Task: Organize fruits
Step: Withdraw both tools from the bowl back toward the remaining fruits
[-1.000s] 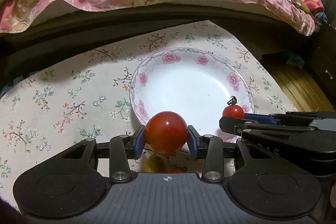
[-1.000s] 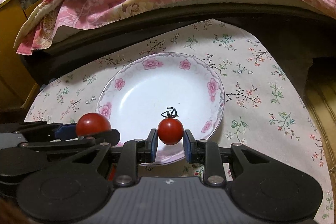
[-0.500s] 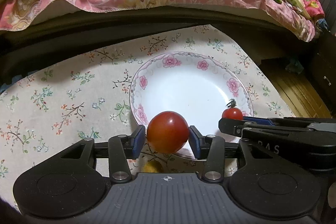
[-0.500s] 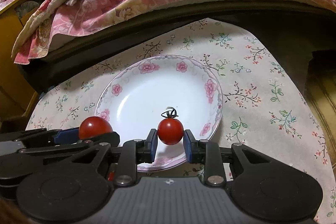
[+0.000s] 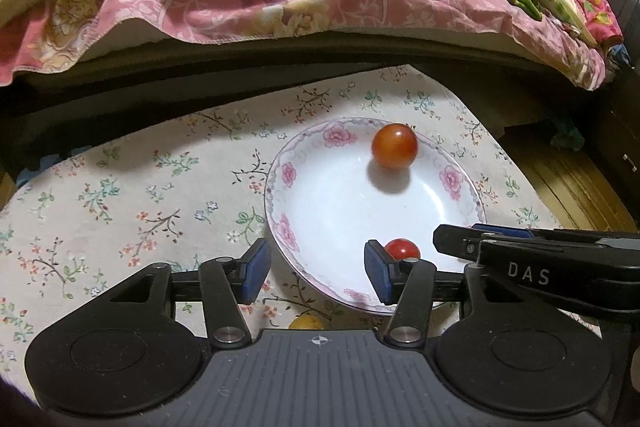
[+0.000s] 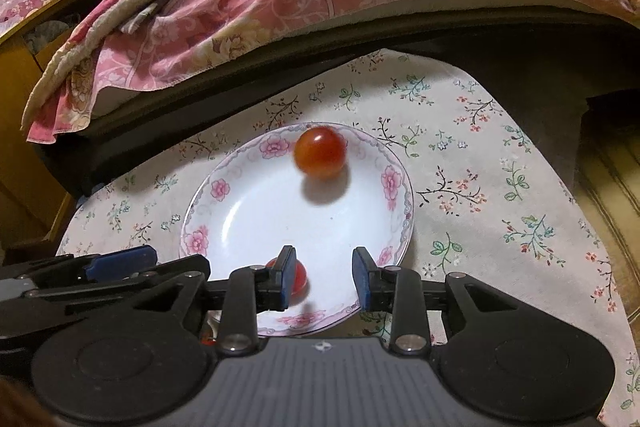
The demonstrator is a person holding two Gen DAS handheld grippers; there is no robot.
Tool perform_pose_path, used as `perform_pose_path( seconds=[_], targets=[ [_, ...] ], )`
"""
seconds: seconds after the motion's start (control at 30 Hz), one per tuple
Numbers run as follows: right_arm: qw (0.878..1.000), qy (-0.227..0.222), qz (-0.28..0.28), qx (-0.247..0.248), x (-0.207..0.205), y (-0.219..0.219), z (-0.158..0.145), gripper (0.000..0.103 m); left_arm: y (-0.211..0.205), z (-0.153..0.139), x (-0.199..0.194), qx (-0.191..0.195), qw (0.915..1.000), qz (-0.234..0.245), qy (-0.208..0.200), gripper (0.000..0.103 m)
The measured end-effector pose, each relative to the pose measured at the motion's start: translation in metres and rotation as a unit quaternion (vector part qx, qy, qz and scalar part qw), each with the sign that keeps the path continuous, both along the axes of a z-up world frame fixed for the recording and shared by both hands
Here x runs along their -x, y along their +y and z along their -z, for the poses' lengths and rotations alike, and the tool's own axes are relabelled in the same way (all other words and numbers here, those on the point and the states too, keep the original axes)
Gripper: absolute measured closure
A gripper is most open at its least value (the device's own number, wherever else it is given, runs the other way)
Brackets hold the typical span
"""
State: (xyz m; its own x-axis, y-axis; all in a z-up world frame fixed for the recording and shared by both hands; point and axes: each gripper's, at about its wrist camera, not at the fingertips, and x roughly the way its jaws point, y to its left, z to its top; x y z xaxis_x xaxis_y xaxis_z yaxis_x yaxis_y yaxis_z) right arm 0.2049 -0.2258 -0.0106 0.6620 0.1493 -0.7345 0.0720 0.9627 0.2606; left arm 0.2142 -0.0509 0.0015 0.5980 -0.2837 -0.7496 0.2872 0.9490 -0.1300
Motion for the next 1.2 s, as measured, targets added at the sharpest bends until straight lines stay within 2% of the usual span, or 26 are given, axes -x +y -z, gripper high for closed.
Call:
perform_pose_path(
  seconds=[0.33, 0.63, 0.97, 1.2],
  targets=[
    [1.000, -0.003, 0.004, -0.003, 0.009, -0.002, -0.004, 0.069, 0.001, -0.007, 0.008, -0.001, 1.0000, 0.001, -0.005, 0.039],
    [1.000, -0.007, -0.020, -0.002, 0.025, 0.012, -0.011, 0.069, 0.012, -0.017, 0.024, 0.003, 0.9999, -0.007, -0.011, 0.037],
    [0.999, -0.002, -0.036, -0.002, 0.054, 0.020, -0.015, 0.069, 0.026, -0.028, 0.055, 0.000, 0.9999, 0.000, -0.014, 0.036],
    [0.998, 0.015, -0.056, 0.003, 0.074, 0.032, -0.008, 0.069, 0.035, -0.023, 0.081, -0.004, 1.0000, 0.008, 0.000, 0.036]
  ],
)
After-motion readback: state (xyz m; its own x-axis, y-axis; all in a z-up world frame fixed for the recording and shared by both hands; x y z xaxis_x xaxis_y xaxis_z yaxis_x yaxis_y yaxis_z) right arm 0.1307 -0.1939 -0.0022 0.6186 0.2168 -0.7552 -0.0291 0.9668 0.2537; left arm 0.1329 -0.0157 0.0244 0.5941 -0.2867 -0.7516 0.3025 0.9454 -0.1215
